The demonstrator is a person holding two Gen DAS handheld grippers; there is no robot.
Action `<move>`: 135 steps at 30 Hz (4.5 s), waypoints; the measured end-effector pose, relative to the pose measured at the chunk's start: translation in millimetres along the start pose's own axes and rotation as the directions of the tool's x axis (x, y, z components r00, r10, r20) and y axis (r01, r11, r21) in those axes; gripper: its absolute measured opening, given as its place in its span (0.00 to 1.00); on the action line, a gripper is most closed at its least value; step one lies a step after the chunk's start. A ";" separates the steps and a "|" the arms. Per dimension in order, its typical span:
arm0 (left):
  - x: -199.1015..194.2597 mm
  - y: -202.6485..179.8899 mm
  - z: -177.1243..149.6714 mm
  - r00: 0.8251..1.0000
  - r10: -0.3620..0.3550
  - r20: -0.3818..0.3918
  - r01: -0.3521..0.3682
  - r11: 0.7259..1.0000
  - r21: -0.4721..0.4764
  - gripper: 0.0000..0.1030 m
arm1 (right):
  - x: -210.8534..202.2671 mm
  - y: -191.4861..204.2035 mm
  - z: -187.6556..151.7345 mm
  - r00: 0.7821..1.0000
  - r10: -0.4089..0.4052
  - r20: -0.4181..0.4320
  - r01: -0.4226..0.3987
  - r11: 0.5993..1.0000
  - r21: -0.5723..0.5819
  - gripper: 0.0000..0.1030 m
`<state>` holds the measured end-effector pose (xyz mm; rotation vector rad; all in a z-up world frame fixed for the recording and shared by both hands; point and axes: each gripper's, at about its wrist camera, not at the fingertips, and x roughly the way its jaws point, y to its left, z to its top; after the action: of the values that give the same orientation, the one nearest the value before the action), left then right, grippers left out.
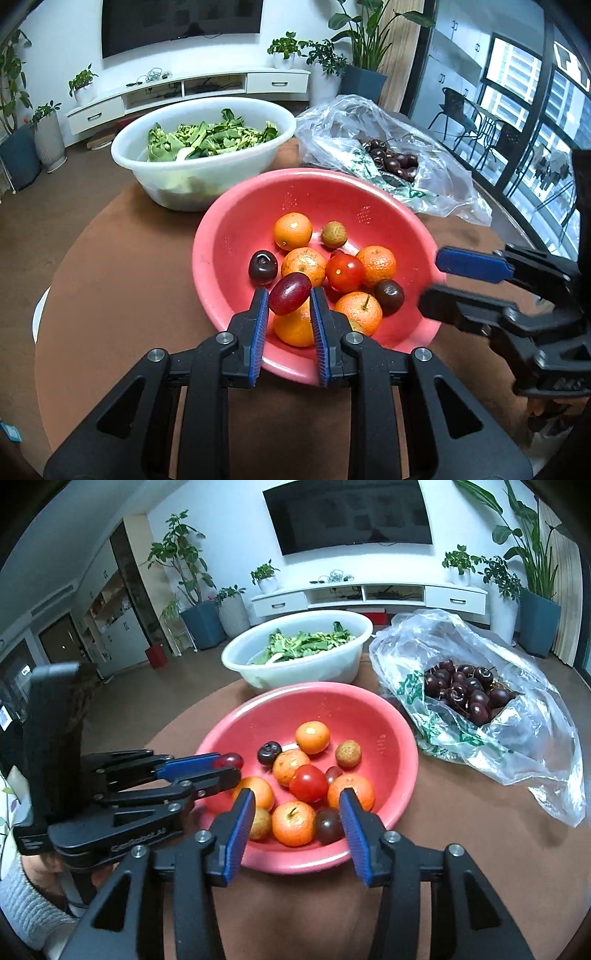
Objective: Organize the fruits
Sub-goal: 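Open both grippers to drop the grape and plum into the bowl, then move both grippers back toward the yellow fruit and red tomato, then grasp the yellow round fruit with the left gripper while the right gripper grasps the tomato, then carry the yellow fruit and tomato into the red bowl and open both grippers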
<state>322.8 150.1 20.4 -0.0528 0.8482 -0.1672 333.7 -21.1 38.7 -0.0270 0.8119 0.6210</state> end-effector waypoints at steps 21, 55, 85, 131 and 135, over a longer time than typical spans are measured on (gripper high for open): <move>-51.8 -20.7 -34.8 0.999 0.004 0.047 -0.004 1.000 -0.010 0.49 | -86.9 30.5 -59.3 0.998 0.043 0.051 -0.042 0.999 -0.017 0.51; -103.6 -86.2 -160.9 0.998 -0.060 -0.031 0.062 0.997 0.055 0.49 | -82.5 72.9 -187.9 0.989 -0.058 -0.134 0.039 0.990 -0.135 0.34; -45.3 -144.4 -166.0 0.991 -0.039 -0.131 0.069 0.970 0.234 0.30 | -108.2 48.4 -188.7 0.996 -0.042 -0.078 0.040 0.999 -0.025 0.34; -77.7 -71.6 -100.0 0.994 -0.107 -0.025 0.109 0.993 0.055 0.25 | -93.8 24.7 -110.5 0.999 0.051 -0.012 -0.050 0.997 0.059 0.34; -74.9 -56.3 -70.8 0.994 -0.106 -0.003 0.106 0.994 0.038 0.25 | -81.7 17.4 -80.0 0.998 0.056 0.011 -0.057 0.997 0.061 0.34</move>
<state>214.0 108.6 35.5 -0.0620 0.8432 -0.2830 228.3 -68.6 42.4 0.0548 0.8250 0.6487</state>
